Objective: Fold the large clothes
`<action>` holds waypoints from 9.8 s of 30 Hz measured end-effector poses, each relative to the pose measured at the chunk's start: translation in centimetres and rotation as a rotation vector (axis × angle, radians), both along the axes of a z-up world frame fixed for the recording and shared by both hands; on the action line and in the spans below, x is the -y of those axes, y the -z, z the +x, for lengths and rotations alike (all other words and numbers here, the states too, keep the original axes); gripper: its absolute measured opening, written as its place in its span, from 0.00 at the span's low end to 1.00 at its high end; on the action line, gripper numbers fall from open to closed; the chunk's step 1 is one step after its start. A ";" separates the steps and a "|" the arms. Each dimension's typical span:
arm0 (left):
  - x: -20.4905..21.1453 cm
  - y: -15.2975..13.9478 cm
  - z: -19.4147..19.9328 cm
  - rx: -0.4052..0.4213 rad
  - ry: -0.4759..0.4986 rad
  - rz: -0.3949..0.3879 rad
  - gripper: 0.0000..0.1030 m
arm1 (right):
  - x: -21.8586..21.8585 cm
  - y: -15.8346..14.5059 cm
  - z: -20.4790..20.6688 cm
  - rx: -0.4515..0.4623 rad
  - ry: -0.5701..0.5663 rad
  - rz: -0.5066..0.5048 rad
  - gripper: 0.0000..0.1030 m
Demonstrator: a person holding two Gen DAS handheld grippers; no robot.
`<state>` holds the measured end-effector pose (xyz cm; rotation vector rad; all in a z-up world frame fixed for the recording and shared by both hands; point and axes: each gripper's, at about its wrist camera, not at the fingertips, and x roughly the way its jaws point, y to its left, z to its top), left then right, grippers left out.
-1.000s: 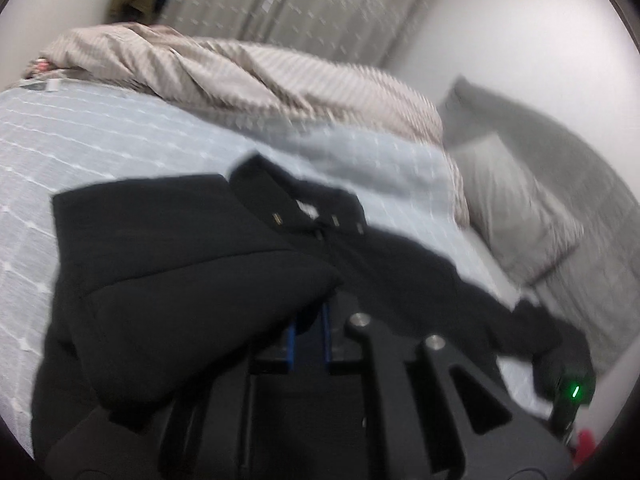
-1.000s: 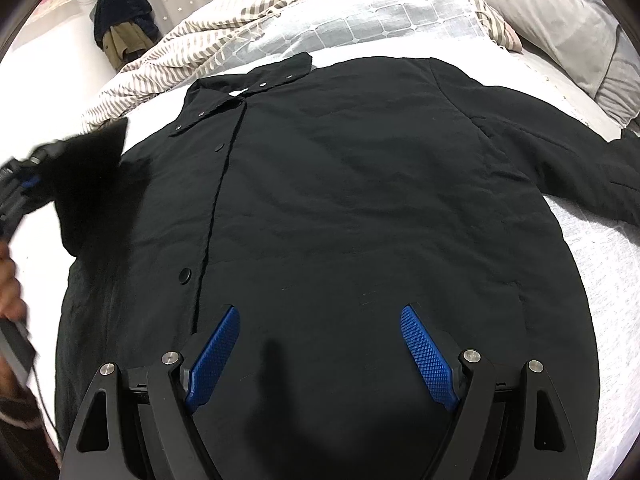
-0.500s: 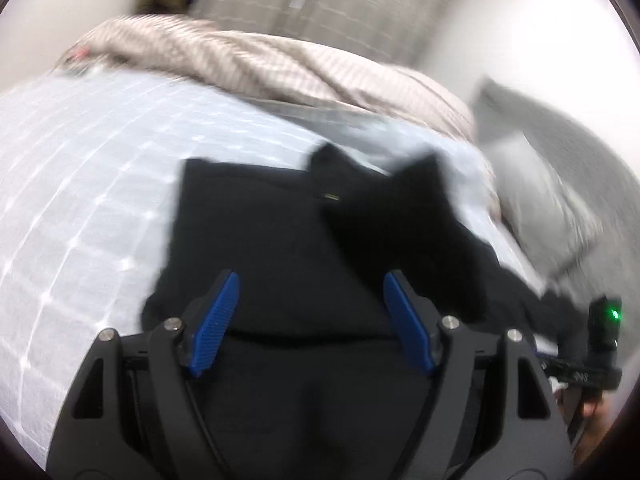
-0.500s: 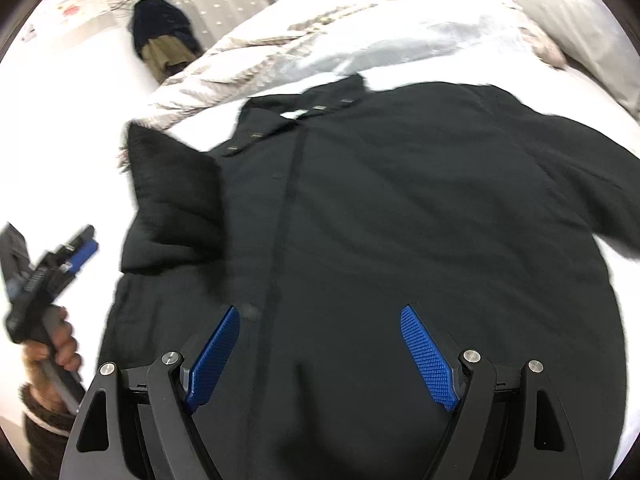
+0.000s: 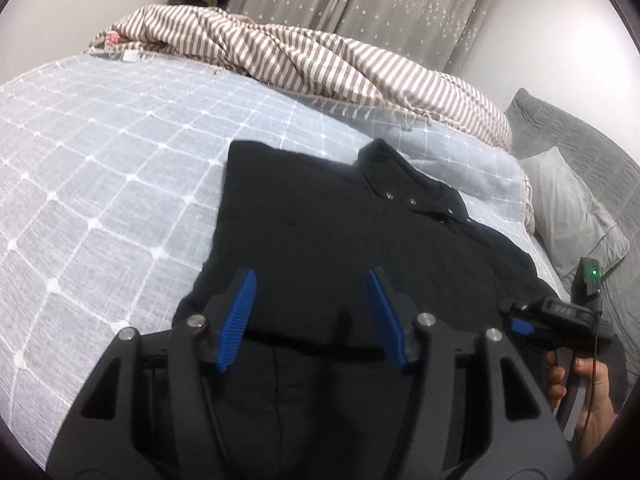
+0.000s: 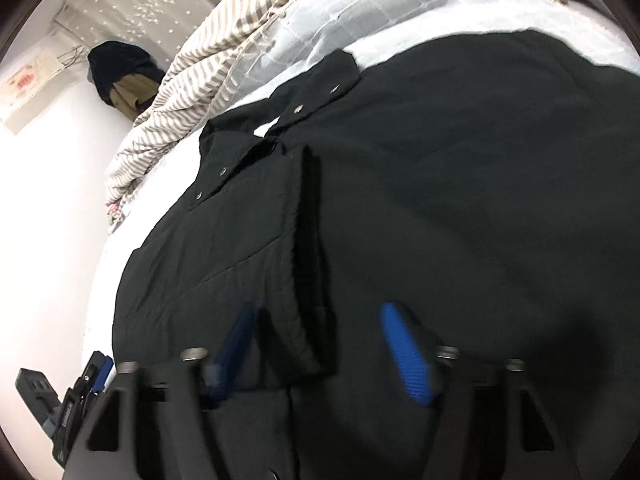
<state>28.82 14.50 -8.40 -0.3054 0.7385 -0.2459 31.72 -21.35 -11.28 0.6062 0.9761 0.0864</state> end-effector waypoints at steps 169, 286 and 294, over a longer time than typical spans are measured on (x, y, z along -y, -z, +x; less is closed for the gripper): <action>-8.9 1.6 -23.4 -0.590 0.222 0.087 0.93 | 16.2 -3.5 -35.6 -0.125 0.002 -0.263 0.78; -3.3 -5.5 7.3 0.069 -0.031 0.204 0.07 | 19.8 -10.7 -6.3 0.267 0.218 -0.395 0.06; -2.1 3.1 10.8 -0.172 -0.067 0.353 0.23 | 19.9 -2.3 -1.5 0.009 0.207 -0.458 0.14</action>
